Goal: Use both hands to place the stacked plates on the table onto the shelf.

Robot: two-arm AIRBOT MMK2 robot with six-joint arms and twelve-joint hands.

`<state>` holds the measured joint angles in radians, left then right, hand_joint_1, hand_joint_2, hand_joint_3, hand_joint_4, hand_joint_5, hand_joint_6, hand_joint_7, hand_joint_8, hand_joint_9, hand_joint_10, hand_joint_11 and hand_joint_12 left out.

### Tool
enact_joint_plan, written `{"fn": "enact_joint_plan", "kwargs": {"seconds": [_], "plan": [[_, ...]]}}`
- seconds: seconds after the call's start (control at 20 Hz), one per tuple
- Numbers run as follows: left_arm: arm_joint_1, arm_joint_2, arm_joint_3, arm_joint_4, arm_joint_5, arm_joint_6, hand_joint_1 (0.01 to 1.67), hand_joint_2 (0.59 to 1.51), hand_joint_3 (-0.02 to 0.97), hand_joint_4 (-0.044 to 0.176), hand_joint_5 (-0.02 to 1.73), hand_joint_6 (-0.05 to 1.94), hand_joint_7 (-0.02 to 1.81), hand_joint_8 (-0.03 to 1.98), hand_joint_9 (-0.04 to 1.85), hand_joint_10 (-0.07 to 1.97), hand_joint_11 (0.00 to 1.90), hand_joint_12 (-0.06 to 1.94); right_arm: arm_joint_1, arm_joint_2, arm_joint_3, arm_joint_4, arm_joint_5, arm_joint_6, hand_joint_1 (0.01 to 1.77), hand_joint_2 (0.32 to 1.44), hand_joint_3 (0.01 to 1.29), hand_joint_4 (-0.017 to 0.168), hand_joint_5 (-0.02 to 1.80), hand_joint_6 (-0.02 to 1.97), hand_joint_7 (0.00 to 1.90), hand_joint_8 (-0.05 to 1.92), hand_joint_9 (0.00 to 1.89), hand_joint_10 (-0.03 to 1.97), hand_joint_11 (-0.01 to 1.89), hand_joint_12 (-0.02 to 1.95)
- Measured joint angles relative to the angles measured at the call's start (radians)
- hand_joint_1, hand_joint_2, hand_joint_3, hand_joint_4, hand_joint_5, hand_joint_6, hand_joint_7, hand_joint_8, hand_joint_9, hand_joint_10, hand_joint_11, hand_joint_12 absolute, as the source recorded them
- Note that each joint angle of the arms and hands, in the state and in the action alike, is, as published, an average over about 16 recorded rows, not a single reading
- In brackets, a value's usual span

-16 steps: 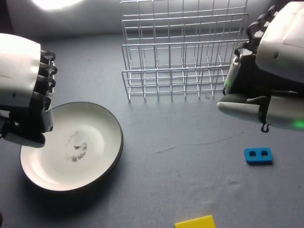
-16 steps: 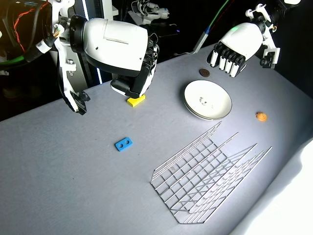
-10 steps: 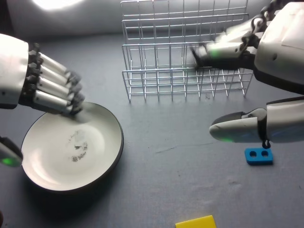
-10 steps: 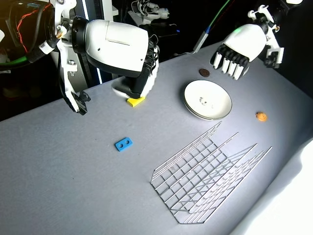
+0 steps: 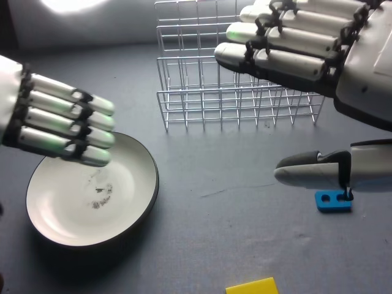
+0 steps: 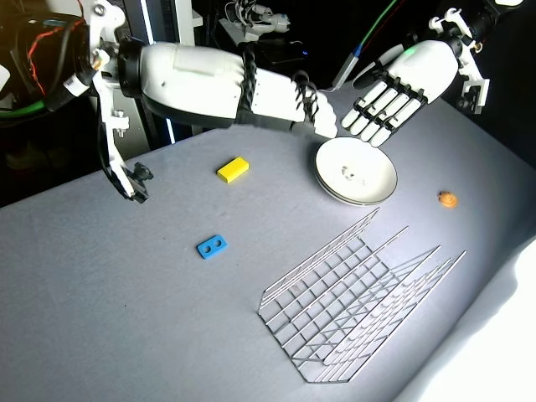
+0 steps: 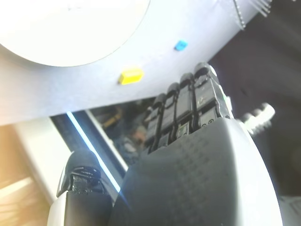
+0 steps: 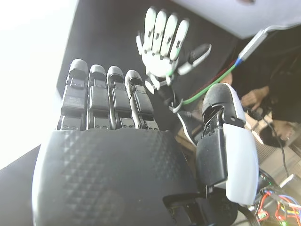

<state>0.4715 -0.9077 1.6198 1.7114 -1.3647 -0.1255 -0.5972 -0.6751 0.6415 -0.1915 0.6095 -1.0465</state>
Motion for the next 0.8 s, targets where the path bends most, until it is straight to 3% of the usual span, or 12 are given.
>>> {"fn": "enact_joint_plan", "kwargs": {"seconds": [0.35, 0.8], "plan": [[0.072, -0.004, 0.063, 0.025, -0.024, 0.030, 0.02, 1.196, 0.028, -0.002, 0.02, -0.01, 0.02, -0.01, 0.02, 0.00, 0.02, -0.02, -0.032, -0.004, 0.000, 0.000, 0.044, -0.033, 0.21, 1.13, 0.02, 0.000, 0.08, 0.03, 0.06, 0.02, 0.06, 0.01, 0.02, 0.24], [0.209, -0.038, 0.132, -0.005, -0.020, 0.072, 0.02, 1.192, 0.022, -0.001, 0.02, -0.01, 0.02, -0.01, 0.02, 0.00, 0.01, -0.02, -0.055, -0.012, 0.000, 0.000, 0.039, -0.058, 0.26, 1.08, 0.02, 0.000, 0.06, 0.03, 0.04, 0.02, 0.05, 0.01, 0.02, 0.24]]}}
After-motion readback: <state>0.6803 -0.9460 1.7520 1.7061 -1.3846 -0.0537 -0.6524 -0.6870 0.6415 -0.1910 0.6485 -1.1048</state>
